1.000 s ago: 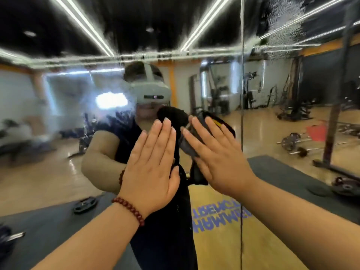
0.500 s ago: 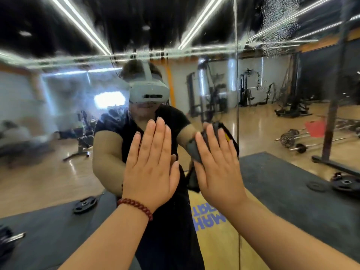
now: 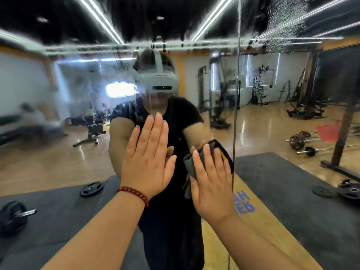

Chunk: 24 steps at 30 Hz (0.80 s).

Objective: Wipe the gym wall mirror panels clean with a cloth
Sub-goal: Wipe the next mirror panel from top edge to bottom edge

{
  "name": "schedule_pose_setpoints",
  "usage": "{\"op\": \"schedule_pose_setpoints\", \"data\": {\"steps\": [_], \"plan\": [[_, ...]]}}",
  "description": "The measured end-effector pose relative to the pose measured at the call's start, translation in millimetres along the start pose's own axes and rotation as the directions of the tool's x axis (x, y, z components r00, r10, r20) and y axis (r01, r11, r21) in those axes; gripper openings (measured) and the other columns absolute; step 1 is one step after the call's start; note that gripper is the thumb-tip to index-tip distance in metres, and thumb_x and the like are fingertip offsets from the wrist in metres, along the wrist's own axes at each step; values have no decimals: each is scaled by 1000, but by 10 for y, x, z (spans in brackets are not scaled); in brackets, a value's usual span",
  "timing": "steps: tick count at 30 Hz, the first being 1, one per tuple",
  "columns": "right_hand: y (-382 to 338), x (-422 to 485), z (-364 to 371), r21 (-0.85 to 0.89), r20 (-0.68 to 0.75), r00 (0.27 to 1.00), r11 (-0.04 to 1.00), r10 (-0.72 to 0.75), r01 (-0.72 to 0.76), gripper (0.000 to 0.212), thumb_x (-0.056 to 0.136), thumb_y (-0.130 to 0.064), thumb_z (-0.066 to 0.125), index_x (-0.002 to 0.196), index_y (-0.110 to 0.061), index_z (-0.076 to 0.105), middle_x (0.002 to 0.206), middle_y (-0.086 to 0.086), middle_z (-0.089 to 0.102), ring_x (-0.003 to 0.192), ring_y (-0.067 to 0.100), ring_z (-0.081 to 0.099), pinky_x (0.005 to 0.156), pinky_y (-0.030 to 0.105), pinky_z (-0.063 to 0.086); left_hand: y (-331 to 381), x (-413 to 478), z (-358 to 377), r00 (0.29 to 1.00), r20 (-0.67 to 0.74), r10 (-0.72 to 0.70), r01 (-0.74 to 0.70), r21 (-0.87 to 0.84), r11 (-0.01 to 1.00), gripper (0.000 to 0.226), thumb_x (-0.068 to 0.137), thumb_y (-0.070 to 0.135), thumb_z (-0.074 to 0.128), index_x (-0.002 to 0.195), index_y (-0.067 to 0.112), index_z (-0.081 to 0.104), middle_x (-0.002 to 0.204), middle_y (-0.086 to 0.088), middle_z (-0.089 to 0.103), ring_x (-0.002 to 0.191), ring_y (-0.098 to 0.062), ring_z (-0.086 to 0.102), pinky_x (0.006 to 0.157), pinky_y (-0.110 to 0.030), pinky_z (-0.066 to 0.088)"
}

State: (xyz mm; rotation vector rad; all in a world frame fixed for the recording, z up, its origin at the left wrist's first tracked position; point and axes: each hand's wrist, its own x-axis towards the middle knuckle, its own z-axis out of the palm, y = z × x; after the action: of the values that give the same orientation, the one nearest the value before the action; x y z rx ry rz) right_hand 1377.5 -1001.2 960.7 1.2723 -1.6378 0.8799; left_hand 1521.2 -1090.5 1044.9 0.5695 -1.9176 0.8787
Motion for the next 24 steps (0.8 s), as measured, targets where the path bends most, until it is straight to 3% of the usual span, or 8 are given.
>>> {"op": "schedule_pose_setpoints", "data": {"steps": [5,9,11,13,16,18,20,24], "plan": [[-203,1068,-284,90,-104,994,995,-39,49,57,101,-36,34,155,-17,29,163,8,21,151,25,12,121,40,4,-27,-17,6,1000,-29,-7,5,-88,996,68,97,37,29,153,2,12,162,-13,14,151,-20,5,124,-39,-2],[-178,1489,-466,137,-126,980,976,-151,168,56,104,-36,24,156,-15,26,164,8,17,152,24,8,123,40,1,-12,-39,-95,980,-93,-178,132,-370,920,63,98,27,30,154,4,12,163,-10,13,152,-21,7,123,-45,11],[-215,1358,-449,317,-88,986,935,-141,162,57,102,-31,25,157,-17,18,165,3,6,152,17,-6,122,35,-10,-15,45,-197,950,-135,-283,204,-419,884,61,99,25,28,154,4,10,163,-10,10,153,-21,5,123,-44,8],[-335,1201,-410,554,-18,993,825,-121,110,61,97,-24,27,156,-23,13,163,-6,-1,150,8,-17,119,28,-17,-21,187,-258,958,-151,-244,173,-371,912,60,101,26,26,154,4,10,162,-10,9,153,-20,3,124,-40,3],[-406,1134,-403,727,12,998,686,-60,32,59,96,-14,29,153,-25,21,160,-12,4,149,0,-12,120,24,-12,-15,367,-247,972,-90,-216,184,-276,944,57,103,32,24,155,10,13,163,-7,10,152,-18,0,123,-34,-6],[-299,1170,-433,681,-39,995,726,-87,90,56,96,-12,33,152,-18,30,160,-7,14,150,4,-2,124,29,-1,-38,388,-208,963,-68,-259,242,-195,951,57,104,33,24,155,12,15,164,-10,11,150,-18,-3,122,-33,-9],[-73,1215,-450,457,-122,978,865,-169,207,53,98,-21,43,150,-13,37,160,2,26,150,11,10,124,35,8,-67,358,-178,962,-99,-256,245,-116,963,54,104,29,31,154,12,25,163,-14,11,151,-24,-1,122,-37,-6],[411,1397,-484,118,-223,944,954,-245,276,62,97,-43,52,149,-12,42,159,11,32,149,26,21,122,38,7,113,431,-140,950,-258,-177,156,-99,983,42,97,3,43,137,-4,53,149,-23,40,139,-35,30,120,-40,15]]}}
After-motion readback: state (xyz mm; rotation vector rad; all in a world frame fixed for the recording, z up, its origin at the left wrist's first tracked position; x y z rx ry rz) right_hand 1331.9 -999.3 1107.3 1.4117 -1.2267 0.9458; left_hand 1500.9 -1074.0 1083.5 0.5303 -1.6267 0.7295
